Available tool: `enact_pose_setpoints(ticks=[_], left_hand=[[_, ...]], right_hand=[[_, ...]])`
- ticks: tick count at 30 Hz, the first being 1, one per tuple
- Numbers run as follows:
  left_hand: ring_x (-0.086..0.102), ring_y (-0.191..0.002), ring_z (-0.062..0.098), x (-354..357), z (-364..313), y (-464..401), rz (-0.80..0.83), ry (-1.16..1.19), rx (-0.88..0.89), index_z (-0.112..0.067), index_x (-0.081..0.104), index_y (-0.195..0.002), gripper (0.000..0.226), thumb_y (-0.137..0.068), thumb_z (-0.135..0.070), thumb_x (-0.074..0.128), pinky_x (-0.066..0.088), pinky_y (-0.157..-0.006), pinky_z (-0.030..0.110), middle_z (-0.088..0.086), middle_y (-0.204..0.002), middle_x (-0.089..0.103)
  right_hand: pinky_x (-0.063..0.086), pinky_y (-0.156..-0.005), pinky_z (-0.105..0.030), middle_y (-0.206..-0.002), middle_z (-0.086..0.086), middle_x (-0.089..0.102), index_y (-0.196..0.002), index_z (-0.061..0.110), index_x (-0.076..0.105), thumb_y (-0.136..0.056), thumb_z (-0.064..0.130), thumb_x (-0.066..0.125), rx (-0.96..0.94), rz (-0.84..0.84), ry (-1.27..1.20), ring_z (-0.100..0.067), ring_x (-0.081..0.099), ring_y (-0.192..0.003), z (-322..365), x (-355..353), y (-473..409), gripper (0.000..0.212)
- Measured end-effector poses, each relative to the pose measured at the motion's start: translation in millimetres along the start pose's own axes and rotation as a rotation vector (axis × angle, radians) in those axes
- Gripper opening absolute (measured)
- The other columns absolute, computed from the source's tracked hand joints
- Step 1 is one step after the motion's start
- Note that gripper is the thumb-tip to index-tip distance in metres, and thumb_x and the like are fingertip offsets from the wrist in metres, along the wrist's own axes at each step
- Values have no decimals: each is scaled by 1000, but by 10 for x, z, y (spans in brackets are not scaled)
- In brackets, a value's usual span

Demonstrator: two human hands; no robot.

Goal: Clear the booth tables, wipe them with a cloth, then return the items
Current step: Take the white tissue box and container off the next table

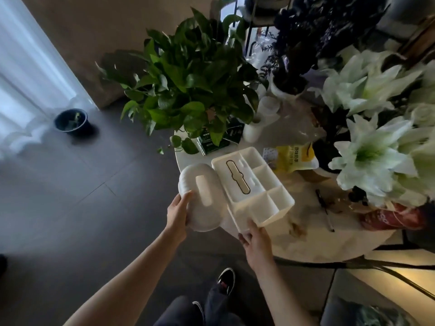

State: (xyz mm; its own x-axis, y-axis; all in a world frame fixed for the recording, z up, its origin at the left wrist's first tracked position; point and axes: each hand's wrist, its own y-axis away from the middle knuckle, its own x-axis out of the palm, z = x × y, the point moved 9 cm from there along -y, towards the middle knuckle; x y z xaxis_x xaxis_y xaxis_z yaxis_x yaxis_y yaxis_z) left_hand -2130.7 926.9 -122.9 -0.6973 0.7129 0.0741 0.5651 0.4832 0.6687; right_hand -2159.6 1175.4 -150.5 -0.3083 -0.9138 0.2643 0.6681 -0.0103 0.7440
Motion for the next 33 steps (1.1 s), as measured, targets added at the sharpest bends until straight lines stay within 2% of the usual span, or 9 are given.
enact_pose_setpoints(ticks=[6,10,13,16,21,24,28,30,33], left_hand=[[63,-69,21,103,-326,-169,32,45,1,-23,74,-99,17,-93,-35,64,51,-53,30,3,-85,67],[66,-77,24,111,-521,-242,55,34,20,-20,74,-93,15,-88,-33,68,57,-65,39,7,-90,70],[65,-77,23,122,-687,-229,140,-33,105,-14,71,-95,29,-80,-39,67,56,-59,36,4,-85,68],[66,-76,21,155,-791,-198,262,-68,136,-13,71,-100,40,-73,-42,69,56,-61,37,4,-83,68],[66,-78,22,308,-822,-149,385,-184,93,-17,74,-95,29,-80,-42,71,51,-53,32,6,-85,70],[68,-90,25,524,-847,-105,487,-253,66,-21,69,-111,47,-75,-51,71,54,-63,35,8,-101,72],[62,-100,26,798,-847,-103,521,-358,32,-30,37,-134,59,-90,-51,69,57,-82,42,6,-115,59],[62,-97,26,911,-867,-97,519,-385,37,-28,40,-131,51,-92,-48,67,56,-77,41,8,-113,59],[58,-102,26,1067,-886,-62,566,-512,88,-24,44,-138,52,-95,-44,65,54,-91,44,10,-124,58]], right_hand=[[50,-101,-39,-129,-27,58,-116,9,60,-94,16,68,7,-116,14,-35,57,-122,-71,-81,-87,24],[53,-78,-29,-117,-9,65,-123,6,63,-93,20,69,-69,-344,43,-18,62,-98,50,-148,15,34],[48,-73,-28,-103,-2,60,-125,8,62,-91,23,66,-182,-406,64,-16,56,-85,229,-45,164,37],[51,-86,-32,-115,-2,66,-124,16,62,-96,26,62,-276,-318,53,-17,62,-102,351,312,361,29],[53,-93,-34,-119,4,71,-117,28,69,-98,33,60,-301,-44,65,-14,63,-115,345,978,557,21],[55,-85,-27,-114,11,71,-113,34,69,-96,29,63,-424,-53,137,-9,63,-112,451,1032,693,18],[55,-92,-36,-104,15,74,-98,41,75,-94,28,68,-507,-92,140,-12,64,-111,617,962,745,15],[53,-94,-37,-98,19,73,-90,47,75,-93,28,69,-529,-147,162,-11,63,-109,709,892,735,20],[52,-93,-34,-102,15,73,-96,39,72,-95,30,65,-572,-196,212,-12,64,-108,829,840,715,11]])
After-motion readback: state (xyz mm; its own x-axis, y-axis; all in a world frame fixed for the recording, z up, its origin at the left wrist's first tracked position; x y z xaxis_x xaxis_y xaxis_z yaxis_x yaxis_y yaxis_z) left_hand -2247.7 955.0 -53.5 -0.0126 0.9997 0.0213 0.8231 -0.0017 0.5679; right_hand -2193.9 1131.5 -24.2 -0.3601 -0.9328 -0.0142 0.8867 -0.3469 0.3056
